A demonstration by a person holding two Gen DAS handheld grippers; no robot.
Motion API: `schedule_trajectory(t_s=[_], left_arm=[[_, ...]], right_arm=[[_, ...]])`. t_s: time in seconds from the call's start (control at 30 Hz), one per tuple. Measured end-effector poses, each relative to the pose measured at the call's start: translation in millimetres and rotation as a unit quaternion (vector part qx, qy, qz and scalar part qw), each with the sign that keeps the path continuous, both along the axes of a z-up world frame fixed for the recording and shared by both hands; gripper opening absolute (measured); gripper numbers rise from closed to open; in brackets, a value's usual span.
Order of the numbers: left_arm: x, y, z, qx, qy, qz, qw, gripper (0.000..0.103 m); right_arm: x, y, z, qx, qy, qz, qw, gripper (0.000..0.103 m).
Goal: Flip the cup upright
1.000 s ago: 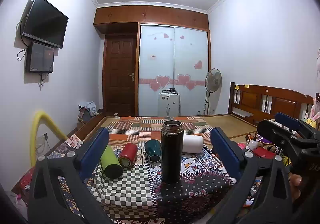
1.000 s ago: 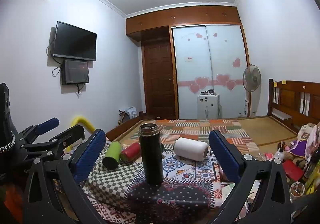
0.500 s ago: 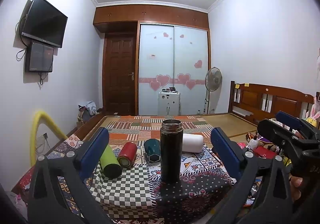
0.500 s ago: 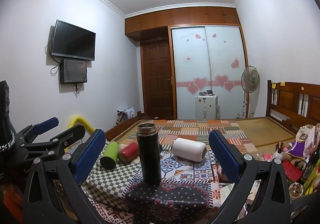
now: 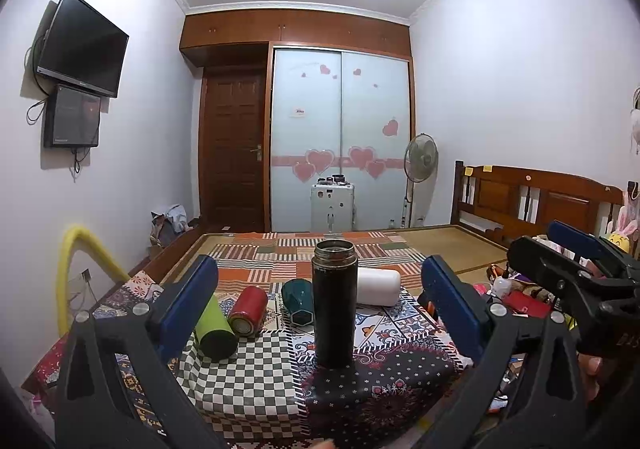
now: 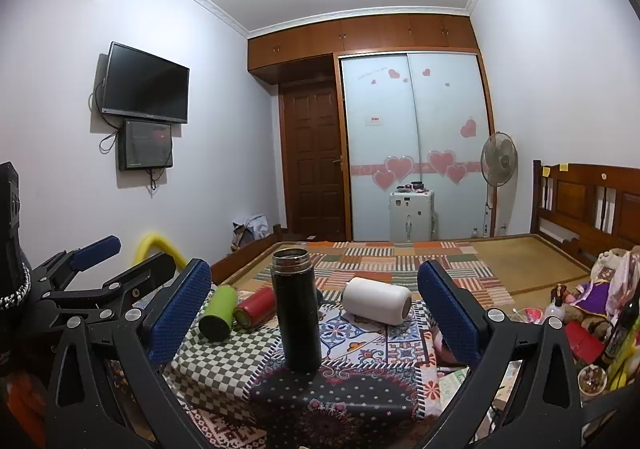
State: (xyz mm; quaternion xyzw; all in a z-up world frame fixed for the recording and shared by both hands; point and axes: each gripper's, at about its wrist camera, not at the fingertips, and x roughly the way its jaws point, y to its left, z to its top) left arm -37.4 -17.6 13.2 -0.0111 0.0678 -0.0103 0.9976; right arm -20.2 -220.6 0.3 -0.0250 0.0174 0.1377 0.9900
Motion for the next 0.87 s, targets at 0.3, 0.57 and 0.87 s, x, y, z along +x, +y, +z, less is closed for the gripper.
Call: schedule_trajectory(t_s=[0.3, 0.57, 0.87], left_arm=[[-1.9, -2.4, 0.7, 0.001, 0.001, -0.007, 1.0, 0.103], [-3.4, -3.3, 1.1, 0.001, -0.001, -0.008, 1.0, 0.103], [-2.0, -2.8, 0.9, -0.002, 0.003, -0.009, 1.0, 0.103]], right_arm=[[-0.9, -0.6, 1.2, -0.001, -0.003, -0.003, 1.0, 0.103], [-1.7, -1.4, 1.3, -0.003, -0.004, -0.004, 1.0, 0.103], [-1.1, -0.4, 1.7, -0.003, -0.003, -0.003, 1.0, 0.103]])
